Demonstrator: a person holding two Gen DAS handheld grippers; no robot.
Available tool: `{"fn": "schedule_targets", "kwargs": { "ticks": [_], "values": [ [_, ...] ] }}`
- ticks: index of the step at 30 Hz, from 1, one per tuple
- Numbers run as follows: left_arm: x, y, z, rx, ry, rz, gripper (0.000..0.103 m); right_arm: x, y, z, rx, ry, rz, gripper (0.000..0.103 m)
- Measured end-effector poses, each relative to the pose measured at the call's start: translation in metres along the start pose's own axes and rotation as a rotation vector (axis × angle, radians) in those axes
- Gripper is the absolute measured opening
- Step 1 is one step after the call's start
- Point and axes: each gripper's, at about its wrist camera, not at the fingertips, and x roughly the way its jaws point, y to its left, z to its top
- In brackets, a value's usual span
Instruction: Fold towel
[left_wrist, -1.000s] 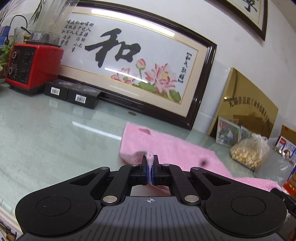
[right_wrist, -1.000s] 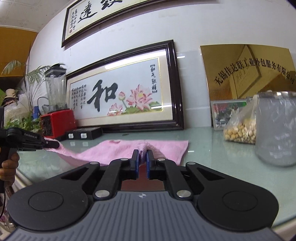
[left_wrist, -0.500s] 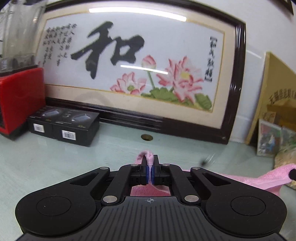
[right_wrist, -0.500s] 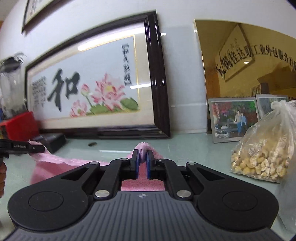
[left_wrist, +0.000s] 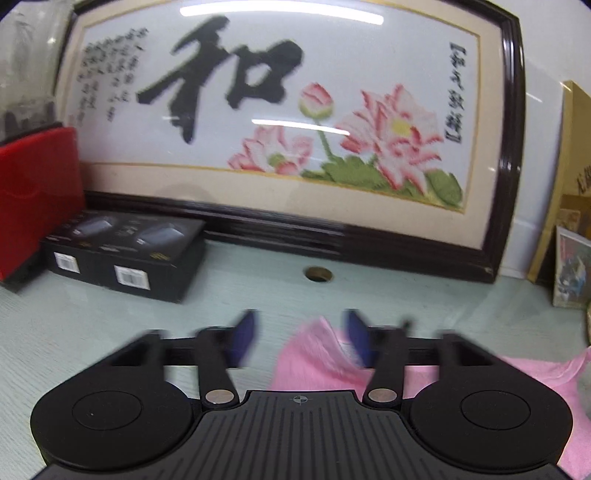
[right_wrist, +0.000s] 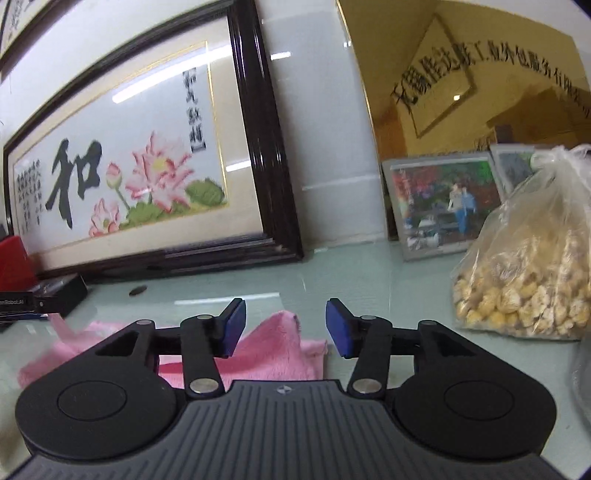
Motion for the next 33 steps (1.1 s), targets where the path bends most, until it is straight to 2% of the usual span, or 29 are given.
{"fn": "schedule_targets", "kwargs": {
  "ticks": [4, 6, 9, 14, 16, 20, 22, 26, 29, 30, 32, 33],
  "values": [
    [-0.014, 0.02, 0.006, -0.044, -0.031, -0.02, 0.089, -0.007, -0.008, 0.011, 0.002, 0.009, 0.02, 0.05],
    [-0.015, 0.027, 0.003, -0.033, -0.004, -0.036, 0.084, -0.006, -0.012, 0.012, 0.014, 0.02, 0.02, 0.05],
    [-0.008, 0.027, -0.003, 0.023, 0.045, -0.06, 0.083, -0.007, -0.015, 0.013, 0.029, 0.015, 0.034, 0.051],
    [0.0, 0.024, -0.016, 0.107, 0.134, -0.135, 0.082, -0.014, -0.017, 0.015, 0.039, -0.001, 0.092, 0.062],
    [-0.003, 0.022, -0.02, 0.146, 0.138, -0.163, 0.082, -0.011, -0.019, 0.016, 0.063, 0.044, 0.182, 0.068],
    [-0.004, 0.017, -0.029, 0.243, 0.172, -0.146, 0.082, -0.006, -0.024, 0.017, 0.112, 0.133, 0.363, 0.072],
    [0.0, 0.017, -0.034, 0.274, 0.222, -0.155, 0.082, 0.005, -0.025, 0.014, 0.145, 0.227, 0.409, 0.078],
    [0.0, 0.016, -0.042, 0.322, 0.251, -0.149, 0.082, 0.026, -0.029, 0.008, 0.211, 0.416, 0.498, 0.078],
    [-0.007, 0.014, -0.046, 0.369, 0.243, -0.155, 0.082, 0.036, -0.053, 0.006, 0.371, 0.465, 0.48, 0.076],
    [-0.009, 0.014, -0.047, 0.384, 0.243, -0.161, 0.082, 0.035, -0.056, 0.006, 0.389, 0.459, 0.473, 0.076],
    [-0.014, 0.013, -0.049, 0.422, 0.235, -0.175, 0.082, 0.016, -0.06, 0.008, 0.37, 0.377, 0.391, 0.079],
    [-0.016, 0.013, -0.05, 0.424, 0.235, -0.177, 0.082, 0.012, -0.063, 0.011, 0.367, 0.344, 0.381, 0.081]
  ]
}}
